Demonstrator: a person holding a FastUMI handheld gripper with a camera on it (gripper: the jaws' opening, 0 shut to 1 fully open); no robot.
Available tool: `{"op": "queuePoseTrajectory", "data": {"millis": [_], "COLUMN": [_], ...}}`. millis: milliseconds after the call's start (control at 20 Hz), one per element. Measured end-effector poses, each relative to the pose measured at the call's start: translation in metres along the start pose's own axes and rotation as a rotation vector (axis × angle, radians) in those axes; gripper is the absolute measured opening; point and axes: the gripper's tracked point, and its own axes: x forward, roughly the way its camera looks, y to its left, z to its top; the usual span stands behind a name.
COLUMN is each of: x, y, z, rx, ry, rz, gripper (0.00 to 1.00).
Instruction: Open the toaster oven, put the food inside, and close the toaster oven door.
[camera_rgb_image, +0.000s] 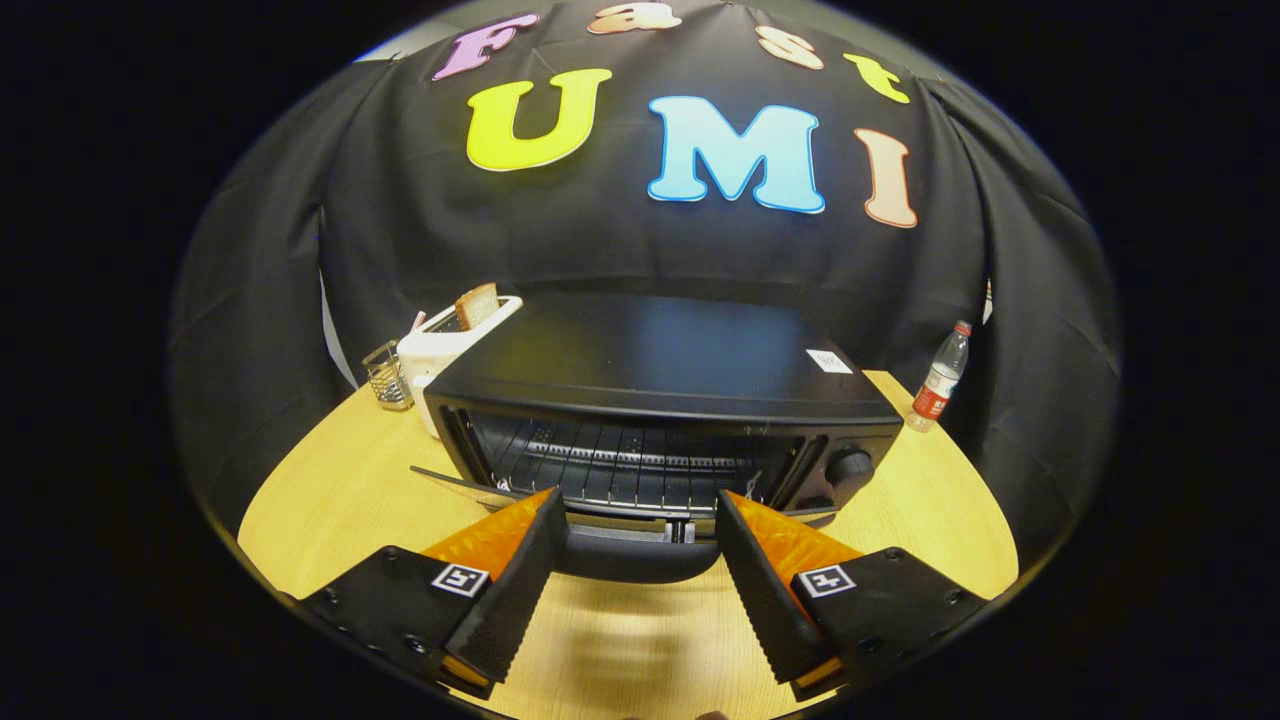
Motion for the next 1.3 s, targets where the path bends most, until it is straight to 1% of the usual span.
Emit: {"op": "queuePoseTrajectory", "data": {"millis": [150,400,500,550,650,750,850,1100,1300], "x": [-0.009,-0.02,-0.023,-0.023,-0.021,-0.023,-0.027,-0.048,-0.073], "y": [0.002,0.006,0.009,0.012,0.02,0.016,0.016,0.0,-0.035], "z": [-0.017,-0.049,-0.074,-0.089,-0.12,-0.147,-0.15,-0.136,-0.124], "rx": [-0.011,-0.025,-0.051,-0.064,-0.07,-0.073,-0.035,-0.07,-0.047], "ry": [0.039,0.115,0.186,0.224,0.305,0.391,0.383,0.325,0.296], "rz": [-0.007,0.007,0.017,0.032,0.088,0.111,0.132,0.126,0.081], "gripper": [0.97,0.96,0.96,0.96,0.98,0.99,0.98,0.97,0.97]}}
